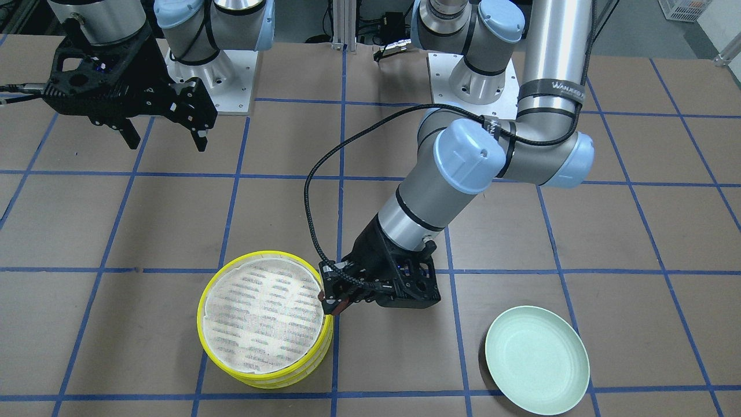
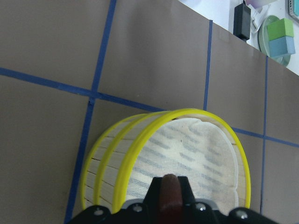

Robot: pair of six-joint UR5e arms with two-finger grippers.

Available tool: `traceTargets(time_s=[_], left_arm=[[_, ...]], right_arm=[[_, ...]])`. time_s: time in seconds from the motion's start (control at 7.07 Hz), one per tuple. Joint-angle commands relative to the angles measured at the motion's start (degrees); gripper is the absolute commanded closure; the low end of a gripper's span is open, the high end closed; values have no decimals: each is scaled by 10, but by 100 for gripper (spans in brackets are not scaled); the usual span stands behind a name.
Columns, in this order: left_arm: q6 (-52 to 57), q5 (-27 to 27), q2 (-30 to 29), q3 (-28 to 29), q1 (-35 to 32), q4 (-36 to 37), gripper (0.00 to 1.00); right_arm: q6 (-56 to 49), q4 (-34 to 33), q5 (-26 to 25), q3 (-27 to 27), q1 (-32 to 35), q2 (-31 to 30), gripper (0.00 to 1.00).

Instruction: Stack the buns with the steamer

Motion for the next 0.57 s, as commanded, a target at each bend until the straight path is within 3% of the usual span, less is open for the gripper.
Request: traceTargets(time_s=[0.0,0.28,0.42], left_arm=[[-43,-1,-45,3,-36,45,100],[-66,-1,-52,5,-46,55,25],[-79,-1,-51,6,-50,56,1]], right_arm=[[0,-2,-5,1,0,1,0],[0,-9,-4,1,0,2,0],[0,-20,-4,2,1,2,0]])
